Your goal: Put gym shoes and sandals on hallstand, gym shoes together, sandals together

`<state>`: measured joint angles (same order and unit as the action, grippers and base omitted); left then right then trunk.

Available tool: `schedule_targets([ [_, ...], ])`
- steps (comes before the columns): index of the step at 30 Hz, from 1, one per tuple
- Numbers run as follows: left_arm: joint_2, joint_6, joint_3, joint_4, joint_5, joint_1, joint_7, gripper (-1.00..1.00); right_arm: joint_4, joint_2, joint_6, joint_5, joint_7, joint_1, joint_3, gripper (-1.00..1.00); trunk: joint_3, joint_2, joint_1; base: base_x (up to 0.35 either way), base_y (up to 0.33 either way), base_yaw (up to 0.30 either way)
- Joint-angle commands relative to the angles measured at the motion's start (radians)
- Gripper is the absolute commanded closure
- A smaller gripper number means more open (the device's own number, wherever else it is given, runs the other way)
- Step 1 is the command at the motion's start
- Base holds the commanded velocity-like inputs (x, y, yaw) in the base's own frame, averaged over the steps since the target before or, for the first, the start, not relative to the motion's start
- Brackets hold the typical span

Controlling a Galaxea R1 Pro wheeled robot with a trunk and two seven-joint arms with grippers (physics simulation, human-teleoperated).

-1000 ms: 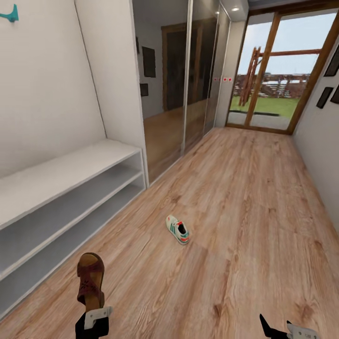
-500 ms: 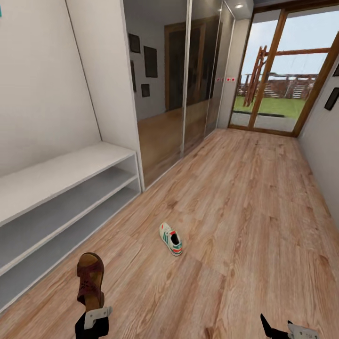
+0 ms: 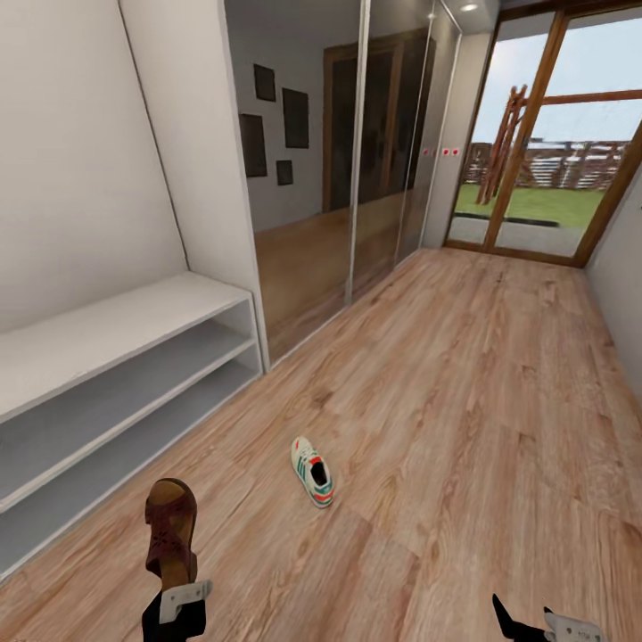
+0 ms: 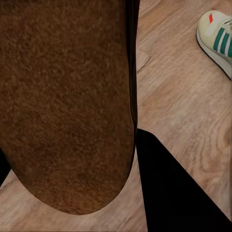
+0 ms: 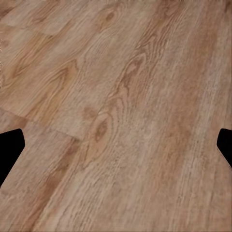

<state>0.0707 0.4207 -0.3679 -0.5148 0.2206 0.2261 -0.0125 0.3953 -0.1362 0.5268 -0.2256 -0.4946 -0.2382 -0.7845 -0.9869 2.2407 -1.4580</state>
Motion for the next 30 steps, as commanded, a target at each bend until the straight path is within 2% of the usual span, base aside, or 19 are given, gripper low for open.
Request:
schedule_targets([
  [1,0.001,0.003,-0.008,0.000,0.014,0.001,-0.001,1.00,-0.001,0.001,0.004,-0.009,-0.005,-0.001,-0.009,-1.00,0.000,0.000,0.000,0.146,-0.226,0.250],
  [7,0.001,0.003,-0.008,0.000,0.014,0.001,-0.001,1.00,-0.001,0.002,0.004,-0.009,-0.004,-0.001,-0.007,-1.00,0.001,0.000,0.000,0.076,-0.124,0.265],
  [18,0.000,0.004,-0.009,-0.001,0.014,0.001,0.000,1.00,0.003,0.003,0.005,-0.007,-0.002,-0.001,-0.007,-1.00,-0.006,0.000,0.000,0.005,-0.008,0.244],
  [30,0.000,0.005,-0.009,0.000,0.014,0.001,0.000,1.00,0.004,0.004,0.005,-0.007,-0.002,-0.001,-0.006,-1.00,-0.024,0.000,0.000,0.000,-0.002,0.056],
])
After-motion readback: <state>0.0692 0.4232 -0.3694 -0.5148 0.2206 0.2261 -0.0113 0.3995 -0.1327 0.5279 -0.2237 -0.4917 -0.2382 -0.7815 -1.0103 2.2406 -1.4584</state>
